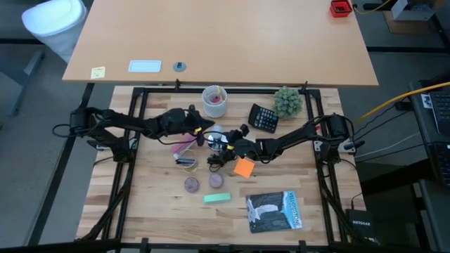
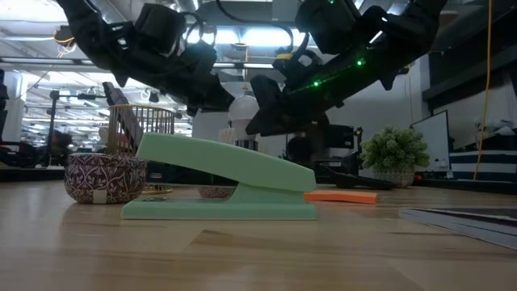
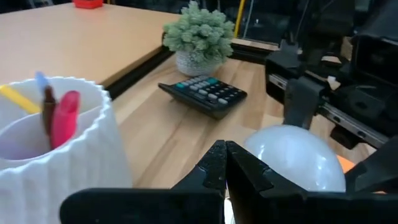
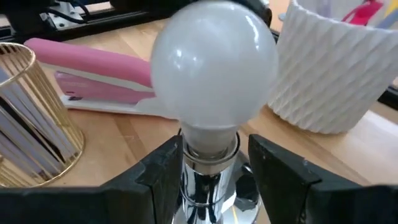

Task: Screw lightbulb
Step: Remove the white lightbulb from the silver lamp

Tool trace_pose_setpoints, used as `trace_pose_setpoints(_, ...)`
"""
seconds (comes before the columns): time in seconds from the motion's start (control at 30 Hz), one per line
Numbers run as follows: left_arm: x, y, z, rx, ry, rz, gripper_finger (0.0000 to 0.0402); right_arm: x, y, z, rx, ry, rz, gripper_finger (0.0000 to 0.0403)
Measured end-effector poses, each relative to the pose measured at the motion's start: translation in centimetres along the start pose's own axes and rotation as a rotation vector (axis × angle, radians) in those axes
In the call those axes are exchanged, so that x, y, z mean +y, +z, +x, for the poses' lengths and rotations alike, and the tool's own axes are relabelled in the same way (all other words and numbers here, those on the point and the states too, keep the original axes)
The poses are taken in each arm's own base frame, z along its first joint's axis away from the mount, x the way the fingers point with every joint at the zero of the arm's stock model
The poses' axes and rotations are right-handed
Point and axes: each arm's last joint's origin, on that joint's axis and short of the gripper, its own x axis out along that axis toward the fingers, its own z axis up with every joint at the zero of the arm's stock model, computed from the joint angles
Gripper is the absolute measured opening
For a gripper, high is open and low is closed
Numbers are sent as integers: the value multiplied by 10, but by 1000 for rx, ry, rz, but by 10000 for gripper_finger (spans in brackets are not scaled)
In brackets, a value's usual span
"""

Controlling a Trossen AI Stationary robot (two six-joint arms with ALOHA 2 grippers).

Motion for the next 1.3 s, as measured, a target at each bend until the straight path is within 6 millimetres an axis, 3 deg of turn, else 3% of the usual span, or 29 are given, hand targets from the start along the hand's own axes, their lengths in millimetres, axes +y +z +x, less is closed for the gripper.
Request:
trace_pose_setpoints(0.23,-6,1,1,6,-24,6,1,3,-1,4,-46,17,-14,188)
trace_pose_setpoints(0.53,-9,-9,-5,149,-18,-45,1,3,-3,5,-41,17,-19,188)
trace_pose_setpoints(0.8,-22,0,-14,118,-65,-39,1,3,-5,5,-25,11,-30,188)
trace_pose_setpoints(1.3,-34,-8,-17,186,-103,-37,1,2,-5,6,-28,6,-29,189)
